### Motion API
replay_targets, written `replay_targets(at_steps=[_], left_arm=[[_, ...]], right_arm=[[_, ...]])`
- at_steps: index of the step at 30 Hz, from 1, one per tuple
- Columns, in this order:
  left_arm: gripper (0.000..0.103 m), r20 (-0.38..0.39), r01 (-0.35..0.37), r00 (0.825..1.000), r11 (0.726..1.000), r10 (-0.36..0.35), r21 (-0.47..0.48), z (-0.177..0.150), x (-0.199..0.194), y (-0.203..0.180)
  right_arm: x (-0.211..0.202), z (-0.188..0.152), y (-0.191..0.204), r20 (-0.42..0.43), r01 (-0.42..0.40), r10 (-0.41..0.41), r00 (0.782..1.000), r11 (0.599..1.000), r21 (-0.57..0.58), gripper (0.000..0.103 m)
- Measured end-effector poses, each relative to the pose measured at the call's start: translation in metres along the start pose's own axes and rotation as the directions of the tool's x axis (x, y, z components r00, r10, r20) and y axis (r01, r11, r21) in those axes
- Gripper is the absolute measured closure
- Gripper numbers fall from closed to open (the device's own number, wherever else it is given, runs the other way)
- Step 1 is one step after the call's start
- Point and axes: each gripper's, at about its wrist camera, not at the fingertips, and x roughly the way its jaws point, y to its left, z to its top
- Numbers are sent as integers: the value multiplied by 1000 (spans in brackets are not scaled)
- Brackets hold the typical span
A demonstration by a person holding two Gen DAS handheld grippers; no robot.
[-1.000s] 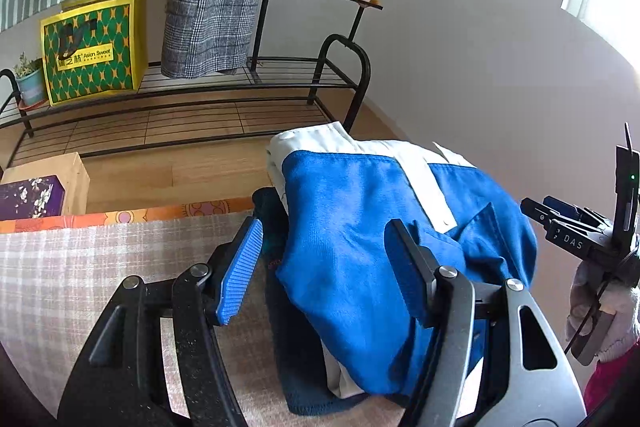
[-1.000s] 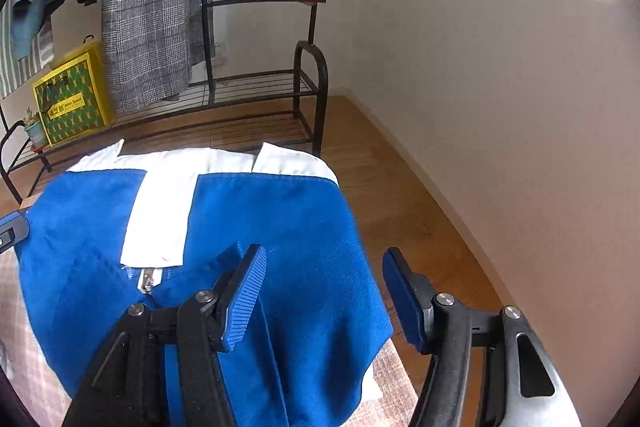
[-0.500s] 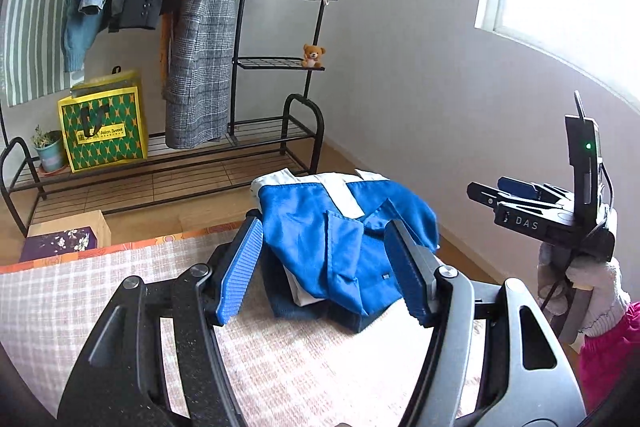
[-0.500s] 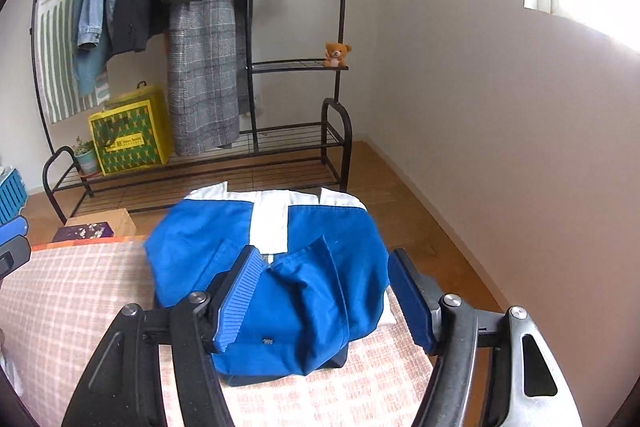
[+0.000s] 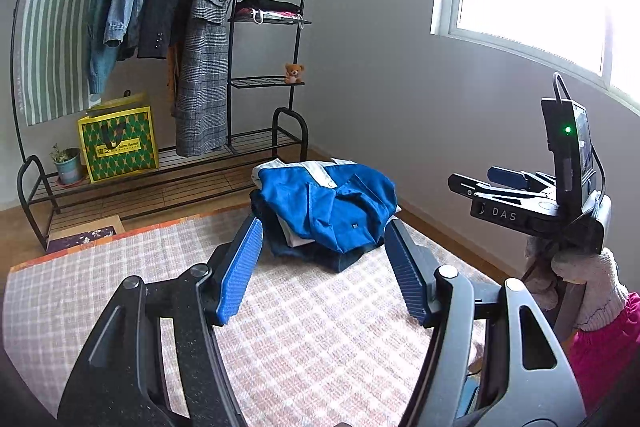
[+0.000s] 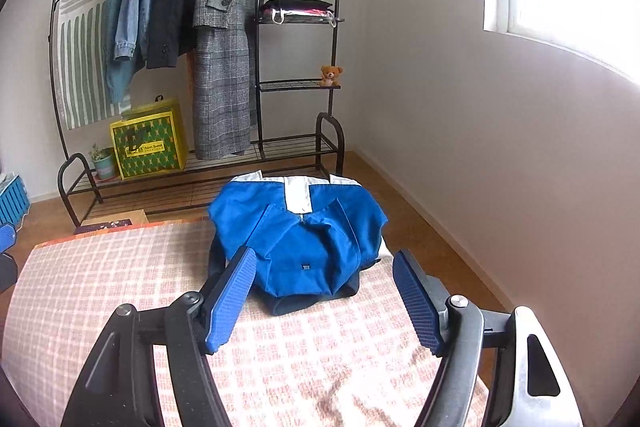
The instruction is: Fold large clothes
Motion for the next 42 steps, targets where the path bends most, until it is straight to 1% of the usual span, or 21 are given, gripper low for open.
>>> replay_targets(at_steps=[3,4,5,6,8,10,12,15,16,18,20,23,29,34,42], left_arm=[[37,-21,8,1000,1000,-8,-14,-15,-14,2],[37,-25,9,1000,1000,-9,-17,-19,-18,2],[35,-28,7,1000,1000,-8,-18,-24,-22,2],[30,-26,5,1000,1000,-6,-17,-28,-24,3],[27,-11,-13,1000,1000,13,-9,-36,-31,3],[26,0,-24,1000,1000,24,-2,-42,-35,3],[19,-5,-27,1000,1000,27,6,-48,-37,2],[17,-7,-35,999,999,35,9,-55,-37,3],[15,-7,-43,999,999,43,13,-57,-37,2],[7,0,-56,998,998,57,28,-60,-37,2],[2,25,-79,997,996,79,40,-63,-39,2],[1,43,-114,993,992,112,57,-66,-40,3],[0,11,-127,992,991,126,49,-74,-37,8],[0,-7,-156,988,985,157,71,-78,-32,7],[0,-13,-156,987,986,157,59,-78,-30,12]], right_arm=[[-17,-13,12,22,-10,10,1000,1000,5,19],[-22,-18,16,30,-15,15,999,1000,6,18],[-26,-22,20,37,-16,16,999,1000,5,18],[-30,-27,23,43,-17,17,999,1000,3,18],[-35,-34,28,56,-29,29,998,1000,10,17],[-37,-40,32,59,-38,37,998,999,15,12],[-38,-45,36,65,-35,34,997,999,7,9],[-37,-51,39,78,-28,27,997,1000,14,1],[-38,-54,40,81,-27,25,996,999,22,0],[-36,-57,40,79,-26,24,997,999,32,0],[-34,-60,41,78,-27,25,997,999,31,0],[-32,-65,44,88,-5,4,996,1000,20,0],[-27,-73,49,71,-10,8,997,1000,21,0],[-27,-76,50,78,-8,6,997,1000,25,0],[-24,-75,50,80,-5,3,997,999,33,0]])
